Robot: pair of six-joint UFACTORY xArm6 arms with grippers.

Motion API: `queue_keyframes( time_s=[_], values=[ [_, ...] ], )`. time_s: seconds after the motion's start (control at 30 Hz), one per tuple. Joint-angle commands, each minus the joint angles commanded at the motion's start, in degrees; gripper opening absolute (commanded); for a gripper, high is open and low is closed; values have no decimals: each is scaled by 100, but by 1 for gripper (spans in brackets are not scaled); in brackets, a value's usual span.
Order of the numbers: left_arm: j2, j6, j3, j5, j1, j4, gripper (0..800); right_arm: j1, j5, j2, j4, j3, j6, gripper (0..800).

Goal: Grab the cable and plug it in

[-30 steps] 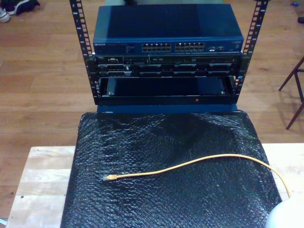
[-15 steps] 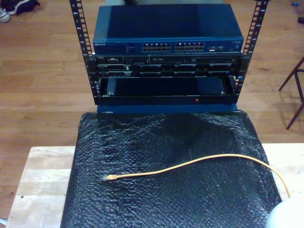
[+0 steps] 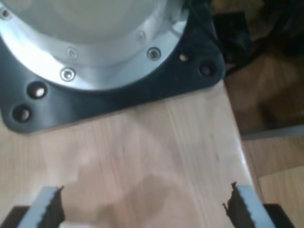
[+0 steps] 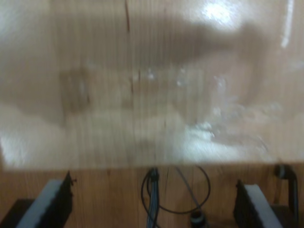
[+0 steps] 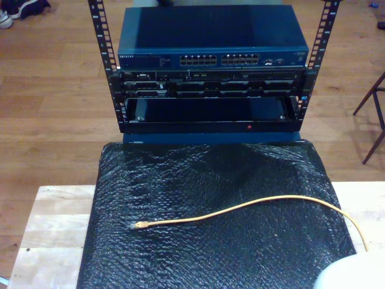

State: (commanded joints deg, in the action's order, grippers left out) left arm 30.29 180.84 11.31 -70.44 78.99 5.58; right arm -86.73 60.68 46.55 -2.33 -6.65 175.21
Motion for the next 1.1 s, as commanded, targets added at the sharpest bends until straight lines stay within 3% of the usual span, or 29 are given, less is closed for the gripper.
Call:
queue_keyframes(
  time_s=[0.33,0.7,0.87,1.1],
  values=[
    [18,255,818,-1169,-404,-35,800,35,1477,-97,-53,-1530,-756,800],
    [9,967,1363,-2004,-1108,-396,800,1152,2620,-1125,-642,-3244,-2426,800],
    [-18,1433,1697,-2532,-1600,-554,800,1908,2901,-1662,-862,-3780,-3376,800],
    [-26,2251,2127,-2813,-2470,-985,800,2505,3525,-1873,-1380,-4193,-4149,800]
  ],
)
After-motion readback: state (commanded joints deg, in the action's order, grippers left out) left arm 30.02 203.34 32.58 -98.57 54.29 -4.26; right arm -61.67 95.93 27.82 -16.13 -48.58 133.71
